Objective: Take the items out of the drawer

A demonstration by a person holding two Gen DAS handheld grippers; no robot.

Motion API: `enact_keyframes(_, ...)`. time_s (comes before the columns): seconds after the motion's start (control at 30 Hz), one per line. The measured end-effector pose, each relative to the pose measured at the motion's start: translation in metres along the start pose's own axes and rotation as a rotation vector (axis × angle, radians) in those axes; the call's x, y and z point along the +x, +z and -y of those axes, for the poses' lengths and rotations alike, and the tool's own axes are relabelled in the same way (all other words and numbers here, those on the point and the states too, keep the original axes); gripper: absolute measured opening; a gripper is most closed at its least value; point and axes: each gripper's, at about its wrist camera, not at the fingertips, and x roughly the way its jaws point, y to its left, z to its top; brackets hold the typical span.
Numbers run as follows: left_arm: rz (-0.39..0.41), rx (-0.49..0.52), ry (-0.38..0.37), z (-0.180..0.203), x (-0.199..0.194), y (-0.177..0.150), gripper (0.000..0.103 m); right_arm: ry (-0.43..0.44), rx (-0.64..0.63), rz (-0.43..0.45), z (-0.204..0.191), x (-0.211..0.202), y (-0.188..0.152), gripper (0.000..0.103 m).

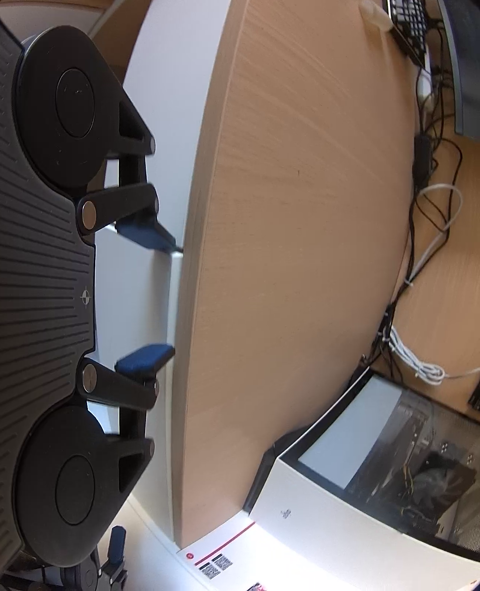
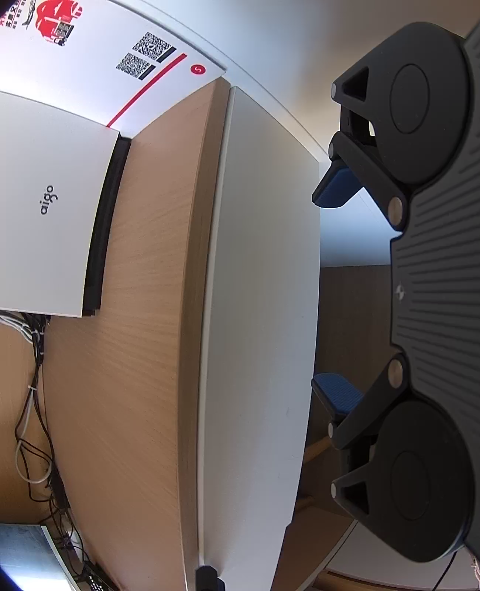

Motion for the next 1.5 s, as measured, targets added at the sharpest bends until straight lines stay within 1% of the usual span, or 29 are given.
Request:
enact_keyframes(0.13, 0.012, -0.02, -0.001, -0.002, -0.001, -0.001, 0.062, 0.001, -0.002, 0.003, -0.002, -0.001, 0.001, 0.097)
enact_keyframes(0.33, 0.008, -0.008, -0.004, -0.001, -0.001, 0.0, 0.062, -0.007, 0.009, 0.001, 0.0, -0.004, -0.003, 0.097)
enact_keyframes(0.47, 0.018, 0.013, 0.011, 0.0, -0.002, 0.0, 0.062, -0.009, 0.009, 0.002, 0.0, -0.005, -0.004, 0.097)
enact_keyframes(0.6, 0.029, 0.004, 0.009, 0.0, -0.002, -0.001, 0.061, -0.006, 0.004, -0.001, -0.001, -0.002, -0.004, 0.097)
enact_keyframes(0.83, 0.05, 0.034, 0.014, 0.006, -0.002, -0.005, 0.062, 0.0, -0.002, -0.002, -0.003, 0.001, -0.005, 0.097)
enact_keyframes(1.03, 0.043, 0.077, 0.018, 0.009, -0.002, -0.006, 0.062, 0.004, -0.004, -0.003, -0.004, 0.002, -0.006, 0.097)
enact_keyframes(1.23, 0.048, 0.097, 0.021, 0.011, -0.001, -0.009, 0.065, 0.011, -0.009, 0.003, -0.005, 0.0, -0.008, 0.097)
enact_keyframes(1.5, 0.043, 0.12, 0.019, 0.013, -0.001, -0.009, 0.065, 0.018, -0.005, 0.005, -0.002, -0.003, -0.012, 0.097)
